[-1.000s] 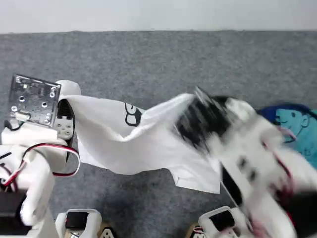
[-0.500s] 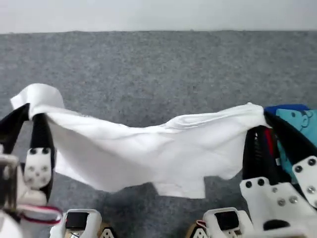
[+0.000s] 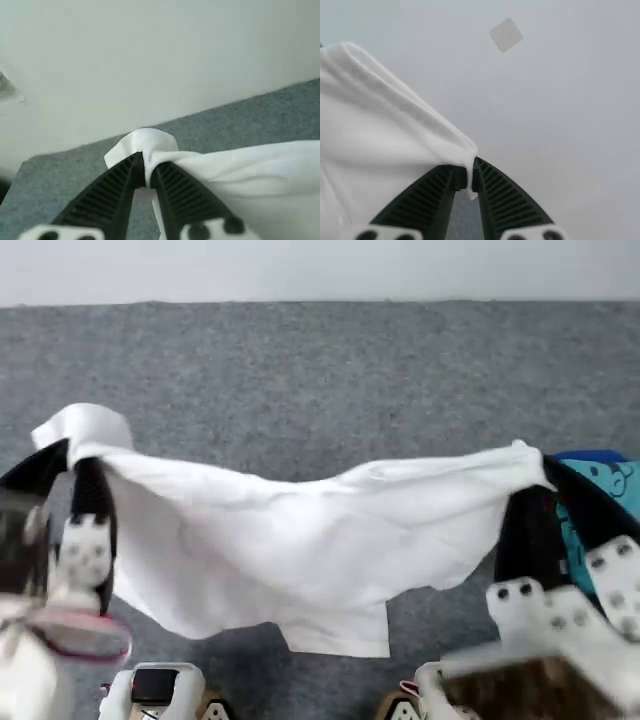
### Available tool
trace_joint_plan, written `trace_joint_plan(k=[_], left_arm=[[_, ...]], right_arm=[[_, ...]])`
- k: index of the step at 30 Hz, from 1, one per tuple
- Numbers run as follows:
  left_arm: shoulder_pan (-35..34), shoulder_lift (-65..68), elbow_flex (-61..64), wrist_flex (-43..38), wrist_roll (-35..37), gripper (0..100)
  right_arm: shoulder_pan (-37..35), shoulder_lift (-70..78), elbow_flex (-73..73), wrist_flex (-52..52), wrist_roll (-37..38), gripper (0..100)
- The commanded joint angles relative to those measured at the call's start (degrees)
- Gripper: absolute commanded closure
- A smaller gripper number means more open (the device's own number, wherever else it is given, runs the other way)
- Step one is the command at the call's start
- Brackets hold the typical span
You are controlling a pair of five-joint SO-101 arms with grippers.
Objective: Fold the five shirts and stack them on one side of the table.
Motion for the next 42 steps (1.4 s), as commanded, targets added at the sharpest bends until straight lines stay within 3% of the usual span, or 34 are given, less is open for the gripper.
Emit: trace_joint_plan(k=[1, 6, 9, 20, 30, 36, 42], left_arm=[[0.26, 5.63, 3.30, 0.79, 0.35, 98], [0.18, 15.21, 6.02, -2.90, 0.35, 98], [0.09, 22.07, 7.43, -6.33, 0.35, 98], [-1.93, 45.10, 6.81, -25.85, 0.44, 98], [-7.30, 57.85, 3.47, -39.38, 5.63, 98], [-7.03, 65.67, 3.30, -42.02, 5.54, 98], [-7.03, 69.80, 3.30, -42.55, 4.31, 98]], right_arm=[[-0.75, 3.82, 4.84, 1.36, -0.88, 98.8], [-8.66, 10.51, 12.48, -0.40, -0.70, 98.8], [-9.36, 16.22, 17.41, -6.73, -0.44, 98.8], [-7.43, 42.42, 21.80, -44.88, -0.79, 98.8], [-1.80, 60.79, 21.71, -74.59, -10.64, 98.9], [-2.15, 75.12, 19.08, -83.21, -10.81, 98.6], [-2.24, 89.71, 7.65, -78.37, -10.64, 87.7]])
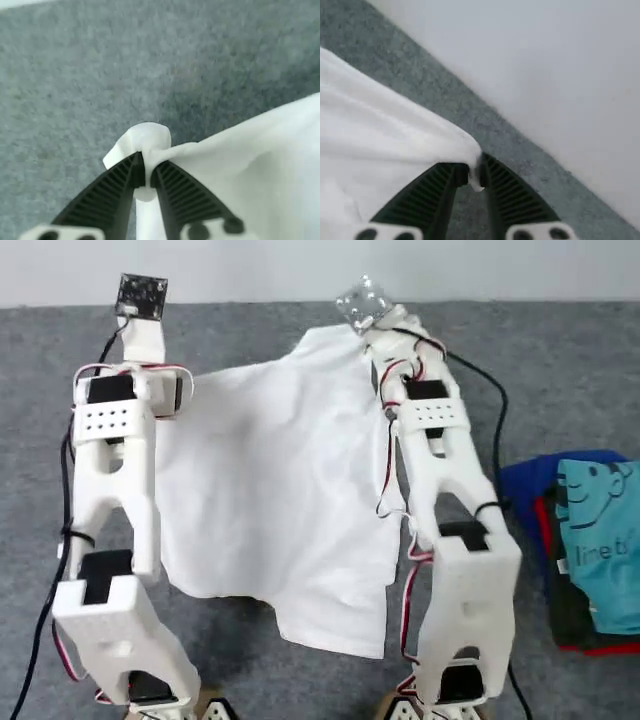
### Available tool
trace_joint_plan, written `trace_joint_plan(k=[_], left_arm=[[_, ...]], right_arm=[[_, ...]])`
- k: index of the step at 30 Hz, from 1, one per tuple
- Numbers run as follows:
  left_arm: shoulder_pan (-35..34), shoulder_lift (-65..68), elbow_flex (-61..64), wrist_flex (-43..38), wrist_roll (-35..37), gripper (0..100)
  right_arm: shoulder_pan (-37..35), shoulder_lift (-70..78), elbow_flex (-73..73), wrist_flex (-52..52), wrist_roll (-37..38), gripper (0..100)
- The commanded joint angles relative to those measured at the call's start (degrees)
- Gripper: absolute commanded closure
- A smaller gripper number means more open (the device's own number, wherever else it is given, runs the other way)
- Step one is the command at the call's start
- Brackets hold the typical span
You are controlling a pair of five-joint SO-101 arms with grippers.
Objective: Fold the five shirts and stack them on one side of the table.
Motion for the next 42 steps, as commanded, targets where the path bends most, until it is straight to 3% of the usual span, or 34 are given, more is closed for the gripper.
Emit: trace_joint_plan(k=[1, 6, 9, 19, 23, 26, 32, 37, 42], left_arm=[[-0.53, 0.53, -2.51, -0.88, -1.76, 97], [-0.62, 0.26, -3.74, -0.26, -2.02, 83], [-0.88, 0.26, -8.04, 3.25, -1.85, 82], [-0.79, 0.79, -27.56, 19.34, -2.11, 80], [-1.23, 0.26, -28.79, 32.00, -5.10, 78], [-2.29, 0.26, -28.26, 43.16, -6.07, 78], [-10.02, -6.15, -13.23, 42.99, -8.53, 80], [-10.46, -17.14, 11.03, 42.73, -15.38, 82], [-10.46, -28.13, 27.12, 40.44, -20.48, 83]], right_arm=[[0.40, 4.35, -8.97, 6.55, -0.62, 87.5], [-0.04, 6.11, -20.31, 20.97, -0.79, 87.2], [0.04, 4.70, -28.57, 30.02, -0.79, 87.1], [-3.65, -0.48, -53.01, 83.30, 0.70, 82.0], [-4.26, -5.85, -51.16, 84.09, -0.62, 82.9], [-6.37, -13.49, -39.30, 84.09, -0.88, 82.8], [-14.55, -35.82, 0.97, 83.82, 2.29, 82.9], [-22.20, -55.60, 33.93, 82.68, 9.76, 82.9], [-28.18, -70.81, 59.43, 74.77, 10.46, 83.0]])
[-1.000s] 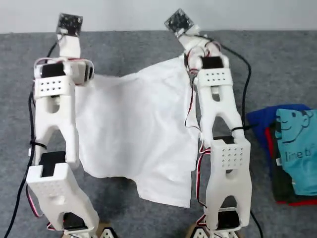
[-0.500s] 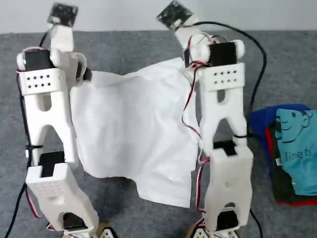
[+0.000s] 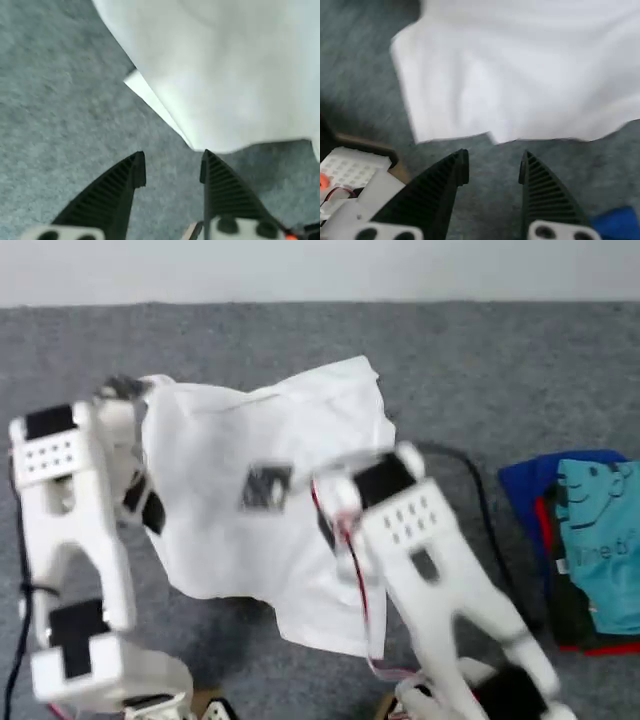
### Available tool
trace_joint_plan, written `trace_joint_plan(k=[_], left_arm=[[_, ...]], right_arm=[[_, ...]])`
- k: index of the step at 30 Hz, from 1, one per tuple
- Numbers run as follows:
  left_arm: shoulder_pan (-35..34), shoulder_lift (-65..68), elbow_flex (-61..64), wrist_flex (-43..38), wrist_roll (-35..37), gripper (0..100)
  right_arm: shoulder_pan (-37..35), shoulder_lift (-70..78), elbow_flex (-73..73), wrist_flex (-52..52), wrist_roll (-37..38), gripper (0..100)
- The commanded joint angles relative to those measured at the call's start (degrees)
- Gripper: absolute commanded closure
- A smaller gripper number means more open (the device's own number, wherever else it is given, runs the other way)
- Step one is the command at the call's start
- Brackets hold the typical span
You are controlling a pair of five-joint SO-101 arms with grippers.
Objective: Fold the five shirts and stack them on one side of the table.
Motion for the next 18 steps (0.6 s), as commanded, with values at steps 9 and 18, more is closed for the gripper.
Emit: trace_joint_plan(k=[9, 18], left_arm=[[-0.53, -19.87, 22.20, -4.31, -3.43, 83], [-0.62, -22.15, 25.63, -4.31, -3.34, 83]], right_arm=[[-8.48, -19.47, 35.25, -12.97, -6.24, 83.0], [-8.48, -19.47, 43.25, -18.86, -6.68, 83.1]])
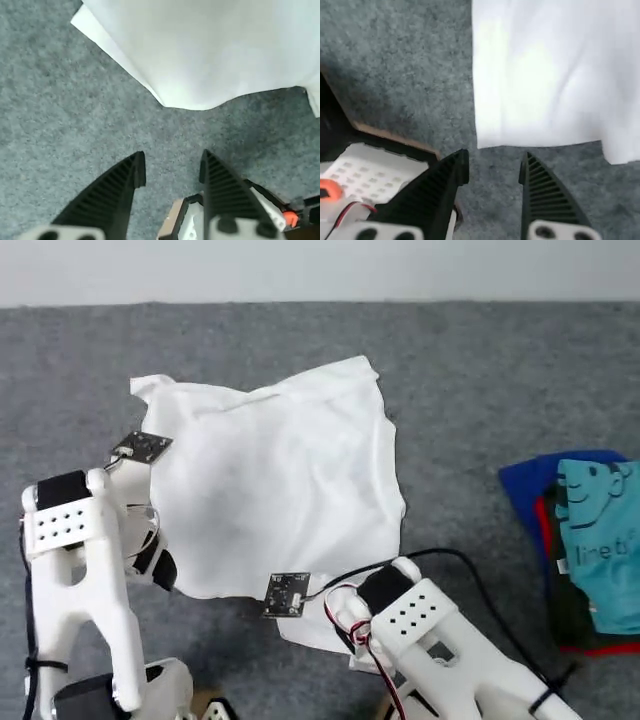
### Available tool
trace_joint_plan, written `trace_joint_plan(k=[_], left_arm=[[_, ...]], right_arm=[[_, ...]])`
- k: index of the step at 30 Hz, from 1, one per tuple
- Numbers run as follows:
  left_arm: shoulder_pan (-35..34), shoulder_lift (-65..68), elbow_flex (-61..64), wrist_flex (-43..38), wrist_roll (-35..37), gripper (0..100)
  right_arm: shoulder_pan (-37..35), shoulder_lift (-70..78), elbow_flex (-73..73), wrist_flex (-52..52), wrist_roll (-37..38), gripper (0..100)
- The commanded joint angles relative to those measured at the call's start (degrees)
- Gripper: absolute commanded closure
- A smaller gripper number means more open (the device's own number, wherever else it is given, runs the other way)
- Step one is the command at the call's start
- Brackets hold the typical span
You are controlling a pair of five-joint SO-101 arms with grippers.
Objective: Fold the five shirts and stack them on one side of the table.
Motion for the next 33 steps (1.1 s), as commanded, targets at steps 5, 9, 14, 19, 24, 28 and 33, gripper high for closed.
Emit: trace_joint_plan(k=[5, 9, 14, 19, 24, 28, 33], left_arm=[[-0.44, -1.67, -0.13, -0.35, -0.88, 83], [-0.44, -1.67, -0.04, -0.35, -0.88, 83], [-0.44, -1.67, -0.04, -0.35, -0.88, 83], [-0.44, -1.49, -0.04, -0.35, -0.88, 83], [-0.44, -1.49, -0.04, -0.35, -0.88, 83], [-0.44, -1.41, -0.04, -0.35, -0.97, 83], [-0.44, -1.32, -0.04, -0.35, -1.05, 83]], right_arm=[[-0.31, -0.57, 1.67, -4.62, 1.67, 83.1], [-0.31, -0.57, 5.54, -8.13, 3.34, 83.1], [-0.31, -0.57, 6.33, -8.75, 3.78, 83.1], [-0.31, -0.57, 10.55, -14.46, 3.78, 83.1], [-0.13, -0.57, 15.03, -22.99, 4.40, 90.2], [2.77, -1.19, 14.42, -24.13, 7.65, 98.0], [14.20, -1.10, 5.10, -16.92, 16.09, 98.8]])
